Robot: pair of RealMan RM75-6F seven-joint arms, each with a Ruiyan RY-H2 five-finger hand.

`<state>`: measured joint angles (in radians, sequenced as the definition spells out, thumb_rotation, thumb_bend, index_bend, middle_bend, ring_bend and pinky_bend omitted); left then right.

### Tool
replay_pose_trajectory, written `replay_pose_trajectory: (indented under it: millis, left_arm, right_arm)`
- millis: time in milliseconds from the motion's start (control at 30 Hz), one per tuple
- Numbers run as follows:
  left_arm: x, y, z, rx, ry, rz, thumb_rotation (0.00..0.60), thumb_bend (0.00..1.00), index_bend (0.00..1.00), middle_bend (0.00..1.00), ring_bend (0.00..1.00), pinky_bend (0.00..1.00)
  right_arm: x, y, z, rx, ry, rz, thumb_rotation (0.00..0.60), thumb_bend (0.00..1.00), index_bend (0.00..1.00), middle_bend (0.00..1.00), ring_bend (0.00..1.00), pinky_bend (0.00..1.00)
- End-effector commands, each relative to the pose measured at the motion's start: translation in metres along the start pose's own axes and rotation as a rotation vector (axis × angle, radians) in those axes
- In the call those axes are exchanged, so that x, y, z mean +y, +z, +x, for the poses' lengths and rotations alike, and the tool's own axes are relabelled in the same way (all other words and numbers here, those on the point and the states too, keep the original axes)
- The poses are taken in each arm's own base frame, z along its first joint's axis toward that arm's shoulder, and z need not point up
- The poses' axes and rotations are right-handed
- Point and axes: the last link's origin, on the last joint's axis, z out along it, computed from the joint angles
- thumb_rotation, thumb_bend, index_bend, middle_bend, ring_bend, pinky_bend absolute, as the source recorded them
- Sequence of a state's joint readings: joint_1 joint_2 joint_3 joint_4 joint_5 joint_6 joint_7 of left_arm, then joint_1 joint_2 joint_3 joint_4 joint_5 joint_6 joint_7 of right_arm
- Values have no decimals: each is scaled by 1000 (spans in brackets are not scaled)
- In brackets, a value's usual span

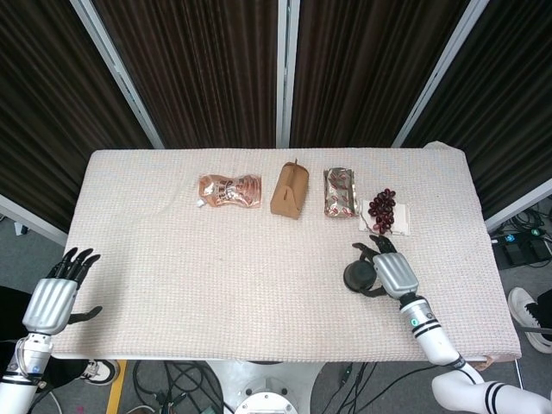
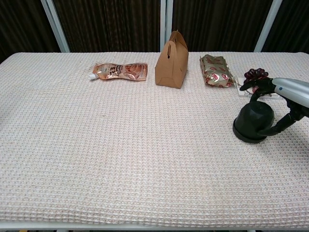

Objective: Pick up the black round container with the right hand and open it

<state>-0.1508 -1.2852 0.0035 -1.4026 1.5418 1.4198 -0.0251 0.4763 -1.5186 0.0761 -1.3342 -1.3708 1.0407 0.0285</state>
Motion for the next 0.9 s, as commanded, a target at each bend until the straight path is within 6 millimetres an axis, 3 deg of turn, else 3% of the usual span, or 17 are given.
replay_pose_trajectory:
  millis: [33, 267, 533, 767, 900]
  left_arm:
    - [0, 0, 0, 1, 0, 0, 600, 23, 129, 67, 0, 222]
    - [1, 0, 1, 2, 1, -3, 600, 23, 129, 67, 0, 222]
    - [0, -1, 1, -1, 1, -1, 600, 23, 129, 67, 0, 222]
    - [1, 0, 2, 4, 0, -3, 600, 23, 129, 67, 0, 222]
    - [2, 0, 0, 1, -1, -6, 600, 24, 129, 67, 0, 222]
  right_arm:
    - [-1, -1, 1, 4, 3, 4, 600, 74, 183, 408, 34, 0]
    - [-8, -4, 14, 52, 54, 34, 600, 74, 184, 408, 35, 0]
    - [-1, -11, 31, 99, 59, 16, 600, 76, 184, 408, 35, 0]
    - [34, -27, 57, 180, 17, -78, 600, 79, 189, 409, 35, 0]
    - [53, -36, 53, 143, -4, -136, 600, 85, 188, 409, 35, 0]
